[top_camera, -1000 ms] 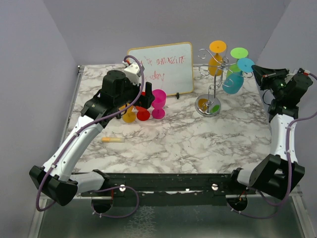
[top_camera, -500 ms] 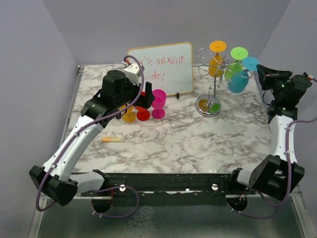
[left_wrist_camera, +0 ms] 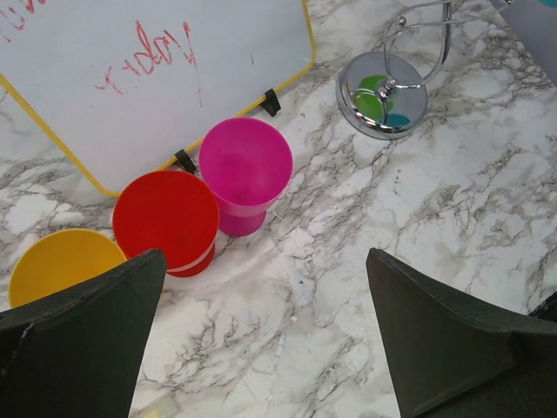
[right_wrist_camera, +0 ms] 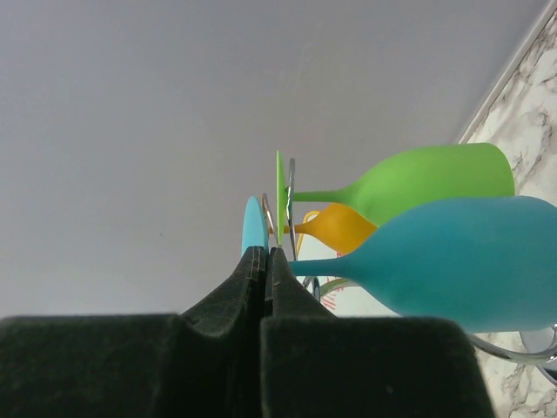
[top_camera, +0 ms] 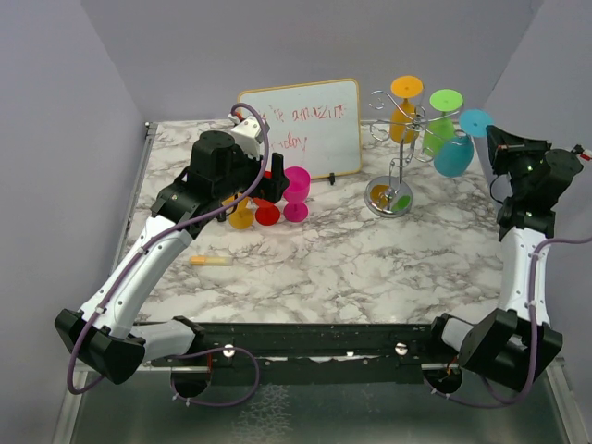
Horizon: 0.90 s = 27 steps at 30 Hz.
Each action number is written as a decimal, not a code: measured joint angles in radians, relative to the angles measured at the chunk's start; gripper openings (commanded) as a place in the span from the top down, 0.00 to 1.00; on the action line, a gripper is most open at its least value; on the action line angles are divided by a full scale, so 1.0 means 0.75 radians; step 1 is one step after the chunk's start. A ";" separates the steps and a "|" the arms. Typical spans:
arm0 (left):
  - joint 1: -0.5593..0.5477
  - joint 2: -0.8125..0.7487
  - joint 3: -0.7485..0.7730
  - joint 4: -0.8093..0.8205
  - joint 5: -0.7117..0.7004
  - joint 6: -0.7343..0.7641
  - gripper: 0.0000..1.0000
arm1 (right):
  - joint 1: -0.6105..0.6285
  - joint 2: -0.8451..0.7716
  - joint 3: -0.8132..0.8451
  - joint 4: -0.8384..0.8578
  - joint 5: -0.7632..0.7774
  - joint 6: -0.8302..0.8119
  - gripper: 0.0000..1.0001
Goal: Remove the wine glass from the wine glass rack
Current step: Pick up the wine glass from the wine rack, then place the wine glass at the center of the board.
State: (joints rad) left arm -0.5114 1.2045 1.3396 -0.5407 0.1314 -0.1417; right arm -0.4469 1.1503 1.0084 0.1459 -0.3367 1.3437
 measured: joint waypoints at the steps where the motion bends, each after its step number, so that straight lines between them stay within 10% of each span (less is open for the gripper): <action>1: 0.000 0.000 0.000 0.000 0.000 0.000 0.01 | 0.000 -0.012 -0.002 -0.010 0.007 -0.004 0.99; 27: 0.000 0.000 0.000 -0.004 0.047 0.015 0.01 | 0.013 -0.350 0.129 -0.586 0.254 -0.409 0.99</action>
State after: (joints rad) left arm -0.5114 1.2045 1.3396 -0.5434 0.1665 -0.1303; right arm -0.4370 0.8879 1.1053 -0.2935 -0.1463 1.0367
